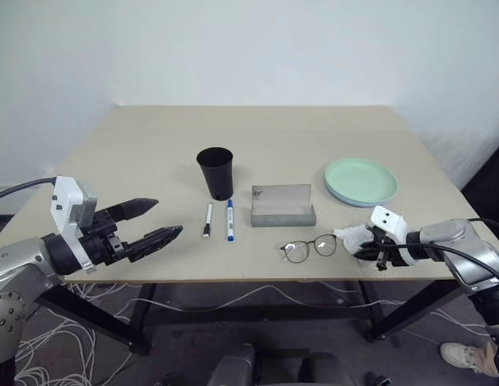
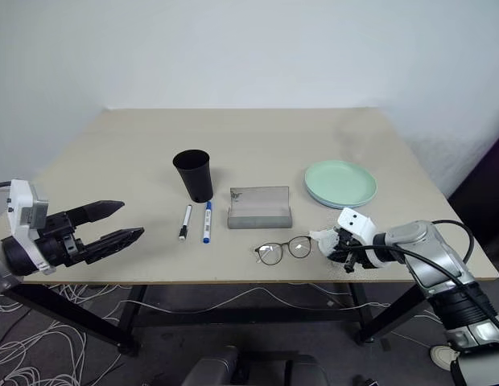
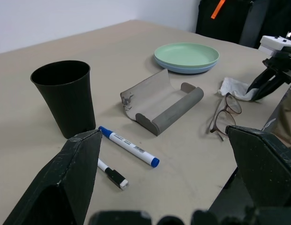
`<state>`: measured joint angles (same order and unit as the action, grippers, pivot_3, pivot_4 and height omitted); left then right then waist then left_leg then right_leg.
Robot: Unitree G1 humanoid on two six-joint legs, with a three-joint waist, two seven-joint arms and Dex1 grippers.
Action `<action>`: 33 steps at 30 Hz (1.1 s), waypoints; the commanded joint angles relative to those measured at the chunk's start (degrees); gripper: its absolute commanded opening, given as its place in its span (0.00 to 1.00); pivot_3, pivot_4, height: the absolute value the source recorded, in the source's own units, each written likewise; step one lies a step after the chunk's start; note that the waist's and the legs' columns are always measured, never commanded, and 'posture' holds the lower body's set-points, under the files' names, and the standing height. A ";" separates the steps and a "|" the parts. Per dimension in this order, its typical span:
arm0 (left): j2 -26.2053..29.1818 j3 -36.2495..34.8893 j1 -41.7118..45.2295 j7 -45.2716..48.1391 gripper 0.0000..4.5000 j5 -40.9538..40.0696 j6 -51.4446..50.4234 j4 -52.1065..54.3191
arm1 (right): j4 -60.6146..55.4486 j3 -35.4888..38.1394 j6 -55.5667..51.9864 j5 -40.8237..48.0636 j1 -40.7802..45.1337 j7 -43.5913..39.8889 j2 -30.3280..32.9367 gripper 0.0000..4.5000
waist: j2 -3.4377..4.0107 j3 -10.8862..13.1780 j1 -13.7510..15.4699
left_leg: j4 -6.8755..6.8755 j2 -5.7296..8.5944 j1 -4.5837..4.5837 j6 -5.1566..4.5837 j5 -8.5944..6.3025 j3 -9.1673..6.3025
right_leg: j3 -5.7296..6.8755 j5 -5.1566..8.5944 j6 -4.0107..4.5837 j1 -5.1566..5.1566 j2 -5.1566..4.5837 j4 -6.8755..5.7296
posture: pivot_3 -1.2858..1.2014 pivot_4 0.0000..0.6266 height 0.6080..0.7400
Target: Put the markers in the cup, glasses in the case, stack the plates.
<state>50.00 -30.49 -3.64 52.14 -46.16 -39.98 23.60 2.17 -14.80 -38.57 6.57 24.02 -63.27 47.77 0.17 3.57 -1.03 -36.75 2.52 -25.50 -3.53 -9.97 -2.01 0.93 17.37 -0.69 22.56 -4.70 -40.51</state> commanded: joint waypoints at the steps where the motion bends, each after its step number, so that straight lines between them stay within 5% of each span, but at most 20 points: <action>1: 0.79 -0.62 0.76 0.22 1.00 -0.19 0.91 1.11 | 0.53 0.49 1.29 -1.07 1.64 0.57 0.45 0.00 | 0.00 0.00 0.02 | 0.00 0.00 0.00 0.00 0.00 0.00 | 0.00 0.00 0.00 0.00 0.00 0.00 | 0.52 0.00 0.67; 16: 0.87 0.34 1.63 0.72 1.00 0.77 1.54 0.04 | 13.38 3.84 10.13 -0.27 19.47 -4.65 2.17 0.00 | 0.01 0.01 -0.06 | 0.03 0.00 0.00 0.00 0.00 -0.01 | 0.02 0.00 -0.01 0.00 0.01 0.04 | 0.52 0.00 0.67; 27: 0.24 0.99 2.67 -0.41 1.00 1.12 1.70 -0.09 | 51.24 -0.60 29.50 -14.12 36.99 19.04 -16.49 0.00 | -0.01 0.00 -0.25 | 0.03 0.01 0.03 0.10 0.08 -0.01 | -0.07 -0.10 -0.14 0.04 0.27 0.00 | 0.52 0.00 0.67; 33: -0.19 -0.70 0.89 -1.73 1.00 0.33 1.21 1.62 | 65.90 -2.19 35.97 -19.76 42.86 29.54 -21.30 0.00 | 0.00 0.01 -0.31 | 0.13 -0.07 0.07 0.42 0.28 -0.02 | -0.19 -0.12 -0.11 0.08 0.63 -0.03 | 0.52 0.00 0.67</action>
<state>49.67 -28.70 -2.84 50.91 -45.07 -39.26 23.22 66.61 -17.23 -4.33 -11.58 64.39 -37.16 26.34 0.17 3.58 -1.34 -36.60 2.44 -25.40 -3.11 -9.70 -2.03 0.73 17.25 -0.80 22.63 -4.06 -40.55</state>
